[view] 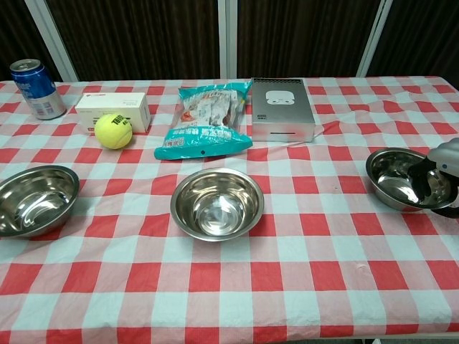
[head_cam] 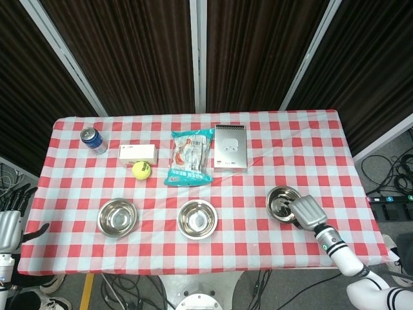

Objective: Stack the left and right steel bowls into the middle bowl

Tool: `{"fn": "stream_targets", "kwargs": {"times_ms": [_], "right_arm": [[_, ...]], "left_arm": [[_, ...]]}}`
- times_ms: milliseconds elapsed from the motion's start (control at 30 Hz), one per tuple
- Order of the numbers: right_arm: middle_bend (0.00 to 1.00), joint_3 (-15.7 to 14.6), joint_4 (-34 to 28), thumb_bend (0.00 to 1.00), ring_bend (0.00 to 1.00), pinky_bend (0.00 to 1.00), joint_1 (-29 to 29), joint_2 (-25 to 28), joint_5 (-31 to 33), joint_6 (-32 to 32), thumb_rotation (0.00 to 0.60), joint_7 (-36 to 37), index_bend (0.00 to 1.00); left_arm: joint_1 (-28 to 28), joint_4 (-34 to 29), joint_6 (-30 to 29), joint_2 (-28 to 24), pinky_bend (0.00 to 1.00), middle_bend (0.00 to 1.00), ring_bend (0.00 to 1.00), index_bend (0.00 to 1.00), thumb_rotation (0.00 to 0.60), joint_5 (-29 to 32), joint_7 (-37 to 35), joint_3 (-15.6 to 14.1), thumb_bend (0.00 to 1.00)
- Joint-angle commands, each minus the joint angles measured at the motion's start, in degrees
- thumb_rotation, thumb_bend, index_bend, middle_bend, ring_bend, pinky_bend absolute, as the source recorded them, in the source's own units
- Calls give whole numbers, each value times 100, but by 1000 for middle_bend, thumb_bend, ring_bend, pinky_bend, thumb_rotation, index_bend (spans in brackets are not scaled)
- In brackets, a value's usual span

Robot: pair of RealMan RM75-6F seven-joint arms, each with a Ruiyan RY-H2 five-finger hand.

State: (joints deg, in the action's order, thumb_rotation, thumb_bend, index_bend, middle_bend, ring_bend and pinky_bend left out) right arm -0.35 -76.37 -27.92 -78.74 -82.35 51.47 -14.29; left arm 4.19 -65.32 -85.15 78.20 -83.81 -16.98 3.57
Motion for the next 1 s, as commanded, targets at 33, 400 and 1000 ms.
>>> {"fn": "stream_targets", "kwargs": {"times_ms": [33, 400, 1000], "right_arm": [[489, -6, 23, 301, 786, 748, -15, -19, 33, -23, 600, -10, 538], [550, 20, -12, 361, 796, 748, -33, -13, 144, 38, 600, -77, 627], [569, 305, -796, 366, 797, 748, -157, 397, -37, 620, 600, -399, 643]], "left_arm": [[2, 16, 16, 10, 192, 181, 124, 182, 600, 10, -19, 4, 177], [8, 31, 17, 28, 193, 181, 124, 182, 600, 6, -50, 17, 177], [14, 51, 31, 30, 192, 181, 124, 182, 600, 17, -105, 38, 177]]}}
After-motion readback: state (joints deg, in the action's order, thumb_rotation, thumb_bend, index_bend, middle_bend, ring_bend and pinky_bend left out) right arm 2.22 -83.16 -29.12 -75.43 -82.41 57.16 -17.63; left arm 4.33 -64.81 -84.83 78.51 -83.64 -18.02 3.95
